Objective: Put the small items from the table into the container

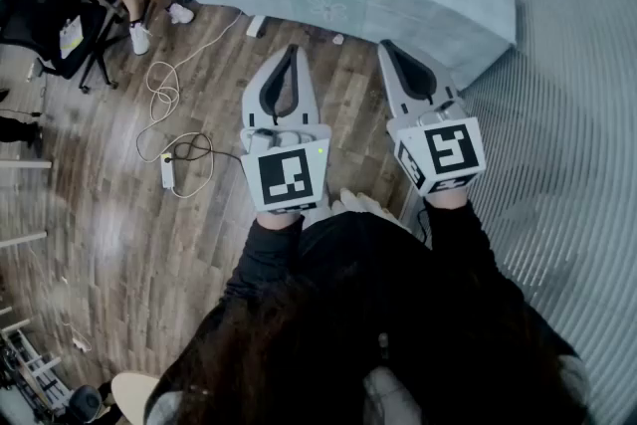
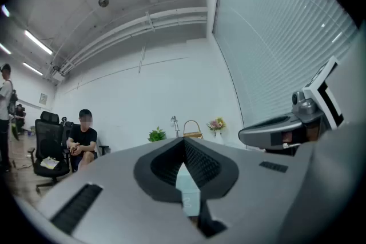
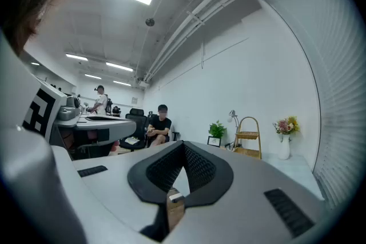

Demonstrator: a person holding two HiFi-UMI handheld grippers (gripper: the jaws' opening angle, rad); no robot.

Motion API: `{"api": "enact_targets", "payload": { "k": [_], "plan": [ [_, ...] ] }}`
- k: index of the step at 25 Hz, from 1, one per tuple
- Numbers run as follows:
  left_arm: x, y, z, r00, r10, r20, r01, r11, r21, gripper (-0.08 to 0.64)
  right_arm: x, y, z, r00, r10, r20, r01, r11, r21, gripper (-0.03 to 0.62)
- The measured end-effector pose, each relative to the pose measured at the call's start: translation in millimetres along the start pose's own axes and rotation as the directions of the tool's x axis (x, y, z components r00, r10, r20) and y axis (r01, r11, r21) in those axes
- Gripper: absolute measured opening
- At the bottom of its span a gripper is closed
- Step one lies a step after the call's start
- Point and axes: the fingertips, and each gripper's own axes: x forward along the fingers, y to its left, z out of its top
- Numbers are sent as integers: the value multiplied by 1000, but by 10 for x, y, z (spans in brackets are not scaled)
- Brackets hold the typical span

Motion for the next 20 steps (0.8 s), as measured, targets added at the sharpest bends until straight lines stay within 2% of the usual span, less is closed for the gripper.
{"api": "enact_targets", "payload": {
  "k": [11,20],
  "plan": [
    [159,200,3,1000,-3,6,3,1000,1,2,264,40,-8,1000,12,-9,-12,1000,3,25],
    [304,439,-83,1000,-9,-1,9,1000,-15,3,511,11,54,999,-32,25,32,999,13,26]
  ]
}}
